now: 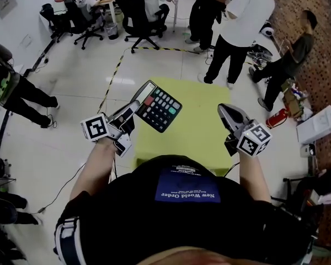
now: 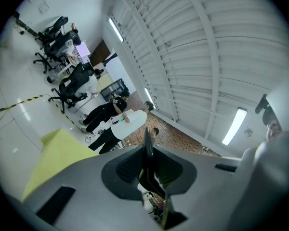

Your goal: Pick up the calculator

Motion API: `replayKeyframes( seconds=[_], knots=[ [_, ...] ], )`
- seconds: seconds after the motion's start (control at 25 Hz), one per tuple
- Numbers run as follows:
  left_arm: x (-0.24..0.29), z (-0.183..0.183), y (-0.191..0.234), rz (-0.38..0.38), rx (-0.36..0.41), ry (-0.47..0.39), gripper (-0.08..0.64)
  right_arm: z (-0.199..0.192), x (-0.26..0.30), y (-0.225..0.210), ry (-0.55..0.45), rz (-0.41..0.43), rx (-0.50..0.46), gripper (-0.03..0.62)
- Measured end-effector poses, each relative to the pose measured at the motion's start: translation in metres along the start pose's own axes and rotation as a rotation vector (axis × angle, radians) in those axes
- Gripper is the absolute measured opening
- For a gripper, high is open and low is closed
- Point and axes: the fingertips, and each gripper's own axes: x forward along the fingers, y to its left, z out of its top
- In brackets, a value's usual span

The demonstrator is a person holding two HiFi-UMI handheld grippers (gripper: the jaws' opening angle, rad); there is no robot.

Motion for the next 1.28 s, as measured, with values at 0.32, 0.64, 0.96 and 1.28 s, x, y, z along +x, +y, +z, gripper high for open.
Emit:
replayKeyframes(
  seconds=[0.32, 0.64, 0.96, 1.28],
  knots=[
    [-0.003, -0.005, -0.005, 0.001, 0.002, 0.009, 0.060, 0.001, -0.003, 0.003, -0.008, -0.001, 0.045, -0.012],
    [0.000, -0.006, -0.004, -0.009, -0.014, 0.045, 0.060, 0.004, 0.000, 0.002, -0.011, -0.040, 0.011, -0.014],
    [0.002, -0.010, -0.008, -0.013, -0.021, 0.062, 0.060, 0.003, -0.003, 0.006, 0.001, -0.032, 0.010, -0.014],
    [0.002, -0.014, -0.004, -0.005, -0.034, 0.071, 0.060, 0.000, 0.001, 0.009, 0.010, -0.020, 0.005, -0.015]
  ],
)
